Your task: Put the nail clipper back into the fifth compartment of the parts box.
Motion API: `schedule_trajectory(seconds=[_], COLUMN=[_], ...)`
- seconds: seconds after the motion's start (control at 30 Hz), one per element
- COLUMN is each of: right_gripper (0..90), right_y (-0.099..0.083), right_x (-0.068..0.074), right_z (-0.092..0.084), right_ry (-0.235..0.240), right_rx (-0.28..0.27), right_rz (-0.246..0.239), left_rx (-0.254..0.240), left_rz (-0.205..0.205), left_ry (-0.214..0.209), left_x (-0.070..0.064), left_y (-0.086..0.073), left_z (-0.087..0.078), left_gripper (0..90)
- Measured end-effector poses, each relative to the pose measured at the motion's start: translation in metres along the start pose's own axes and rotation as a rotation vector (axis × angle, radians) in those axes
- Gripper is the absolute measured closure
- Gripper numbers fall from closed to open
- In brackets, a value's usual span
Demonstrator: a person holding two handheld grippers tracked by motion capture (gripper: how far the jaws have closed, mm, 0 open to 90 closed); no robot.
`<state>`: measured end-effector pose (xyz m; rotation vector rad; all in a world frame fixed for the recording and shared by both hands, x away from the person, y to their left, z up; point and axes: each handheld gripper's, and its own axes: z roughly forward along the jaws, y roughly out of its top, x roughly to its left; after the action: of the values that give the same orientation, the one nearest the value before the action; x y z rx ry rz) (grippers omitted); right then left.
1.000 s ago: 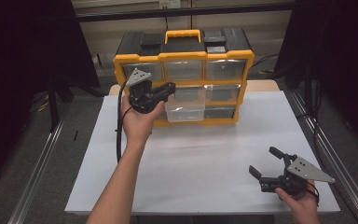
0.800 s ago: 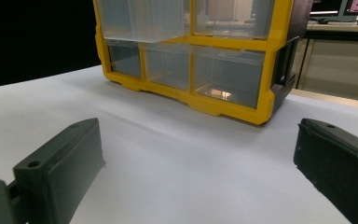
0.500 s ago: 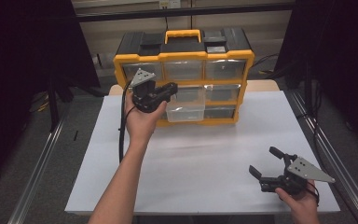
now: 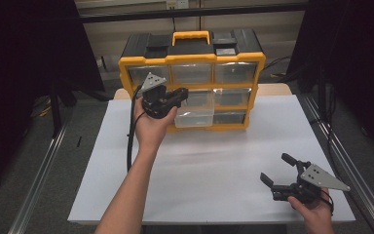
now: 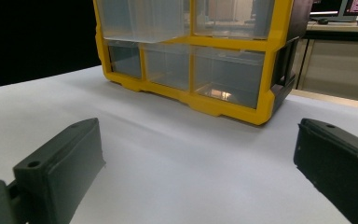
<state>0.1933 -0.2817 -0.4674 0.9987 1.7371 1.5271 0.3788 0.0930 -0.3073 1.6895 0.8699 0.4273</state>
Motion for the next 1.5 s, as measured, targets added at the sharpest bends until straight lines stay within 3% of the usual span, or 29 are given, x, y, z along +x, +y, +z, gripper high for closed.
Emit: schedule_trajectory(seconds=[1.3,1.5], right_gripper=[0.7,0.7], right_y=[0.000,0.001], right_x=[0.000,0.000], right_z=[0.000,0.000], right_ry=[0.000,-0.003], right_rx=[-0.007,-0.009], right_rz=[0.001,0.005], left_rx=[0.031,0.026], left_rz=[0.020,0.005], left_ry=[-0.004,0.000], left_x=[-0.001,-0.001], left_y=[-0.013,-0.014], left_z=[0.011,0.012], left_gripper=[79.1,79.0])
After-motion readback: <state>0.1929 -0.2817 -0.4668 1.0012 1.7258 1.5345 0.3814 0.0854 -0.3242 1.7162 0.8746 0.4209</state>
